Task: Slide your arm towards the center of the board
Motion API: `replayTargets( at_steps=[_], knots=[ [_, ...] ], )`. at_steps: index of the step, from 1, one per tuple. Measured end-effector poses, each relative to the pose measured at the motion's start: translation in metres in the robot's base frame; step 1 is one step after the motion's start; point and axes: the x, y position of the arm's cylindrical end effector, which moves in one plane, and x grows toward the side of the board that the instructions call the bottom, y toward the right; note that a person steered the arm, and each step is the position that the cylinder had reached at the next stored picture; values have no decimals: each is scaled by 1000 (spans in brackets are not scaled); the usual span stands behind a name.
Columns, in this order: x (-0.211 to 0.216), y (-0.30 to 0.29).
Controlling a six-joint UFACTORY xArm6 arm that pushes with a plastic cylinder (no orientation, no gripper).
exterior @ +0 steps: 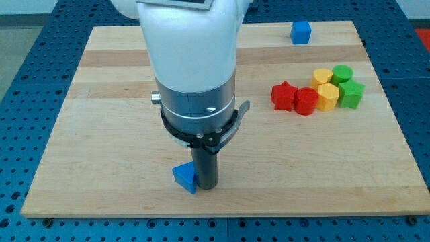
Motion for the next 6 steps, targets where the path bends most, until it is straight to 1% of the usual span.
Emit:
replayTargets(
  at_steps=[1, 2, 3, 4, 5, 6],
  knots=[
    [0, 4],
    [0, 31],
    [-25, 56],
    [-57, 51],
    [-63, 9],
    [-86, -23]
  ],
)
